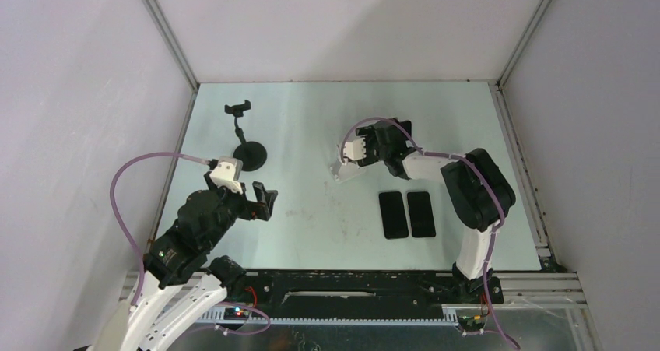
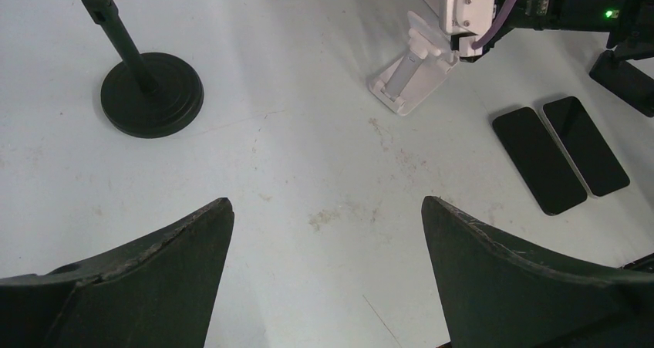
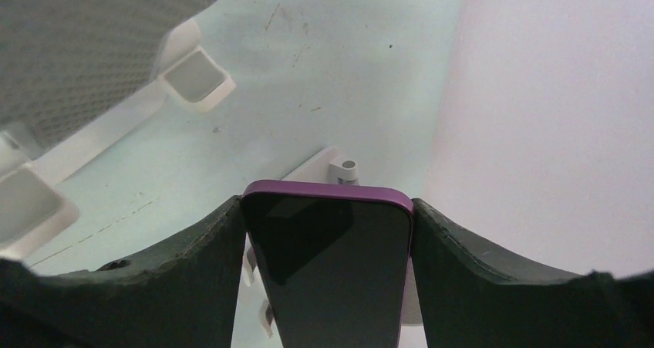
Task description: Remove the phone from the phone stand
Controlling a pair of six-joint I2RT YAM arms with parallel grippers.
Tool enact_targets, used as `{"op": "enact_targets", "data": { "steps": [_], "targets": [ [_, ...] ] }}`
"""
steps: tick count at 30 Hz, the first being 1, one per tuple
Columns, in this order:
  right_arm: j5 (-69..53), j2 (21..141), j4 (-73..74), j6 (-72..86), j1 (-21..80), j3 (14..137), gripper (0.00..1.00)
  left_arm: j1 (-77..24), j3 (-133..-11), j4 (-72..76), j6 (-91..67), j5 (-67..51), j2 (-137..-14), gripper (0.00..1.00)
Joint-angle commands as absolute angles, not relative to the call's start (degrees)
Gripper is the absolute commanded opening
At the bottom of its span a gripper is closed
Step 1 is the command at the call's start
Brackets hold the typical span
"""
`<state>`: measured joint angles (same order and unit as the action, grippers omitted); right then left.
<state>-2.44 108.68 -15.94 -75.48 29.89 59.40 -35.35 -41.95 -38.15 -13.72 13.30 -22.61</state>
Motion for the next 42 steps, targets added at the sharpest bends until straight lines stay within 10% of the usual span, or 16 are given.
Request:
{"op": "enact_targets", "data": {
  "steps": [1,17,25,30,42],
  "targets": [
    [-0.58,103.07,-16.56,-77.59,30.48,63.57,0.30,-35.68,-41.75,-36.07,-13.97,12.97,-22.87,1.00],
    [4.86,92.79,-14.83,-65.90,31.46,64.85,0.27,-35.68,-41.75,-35.98,-13.97,12.76,-22.55,1.00],
    [6.78,84.22,-3.54,-40.16,31.55,66.36,0.26,-35.68,-41.65,-35.92,-13.97,12.68,-22.48,1.00],
    [10.58,80.14,2.02,-21.18,32.67,66.36,0.03,-35.68,-41.66,-35.91,-13.97,12.56,-22.27,1.00],
    [5.83,76.47,25.66,27.44,33.34,66.41,0.00,-35.68,-41.57,-35.62,-13.97,12.03,-22.31,1.00]
  ]
}}
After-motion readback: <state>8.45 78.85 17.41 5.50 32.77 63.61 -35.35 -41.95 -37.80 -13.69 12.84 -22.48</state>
